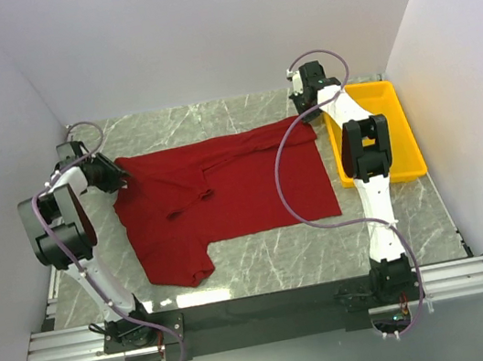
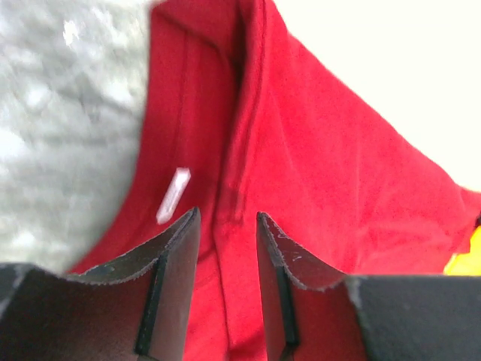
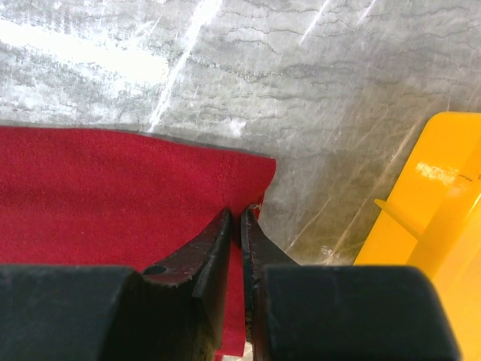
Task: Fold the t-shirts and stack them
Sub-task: Fold the tshirt
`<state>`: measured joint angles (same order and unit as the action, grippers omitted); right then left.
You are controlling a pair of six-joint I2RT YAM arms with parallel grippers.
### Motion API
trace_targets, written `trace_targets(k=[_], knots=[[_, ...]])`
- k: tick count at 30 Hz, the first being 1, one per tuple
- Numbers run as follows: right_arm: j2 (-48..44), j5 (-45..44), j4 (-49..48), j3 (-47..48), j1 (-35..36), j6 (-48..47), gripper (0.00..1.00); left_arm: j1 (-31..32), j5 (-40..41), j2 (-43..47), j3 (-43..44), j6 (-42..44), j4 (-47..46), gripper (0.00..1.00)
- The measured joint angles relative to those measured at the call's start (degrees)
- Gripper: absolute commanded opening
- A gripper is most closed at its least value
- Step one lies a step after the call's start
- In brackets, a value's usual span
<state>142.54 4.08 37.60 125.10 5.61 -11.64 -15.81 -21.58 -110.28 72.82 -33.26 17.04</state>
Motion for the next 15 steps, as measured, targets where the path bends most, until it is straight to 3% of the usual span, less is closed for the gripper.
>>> trace_targets(k=[9, 15], knots=[[0.0, 0.0, 0.0, 0.0, 0.0, 0.0, 0.16, 1.2, 0.6, -4.6, 4.5, -0.4, 0.3, 0.39], [0.0, 0.0, 0.0, 0.0, 0.0, 0.0, 0.16, 1.7, 0.6, -6.1, 5.7, -0.4, 0.6, 0.27]])
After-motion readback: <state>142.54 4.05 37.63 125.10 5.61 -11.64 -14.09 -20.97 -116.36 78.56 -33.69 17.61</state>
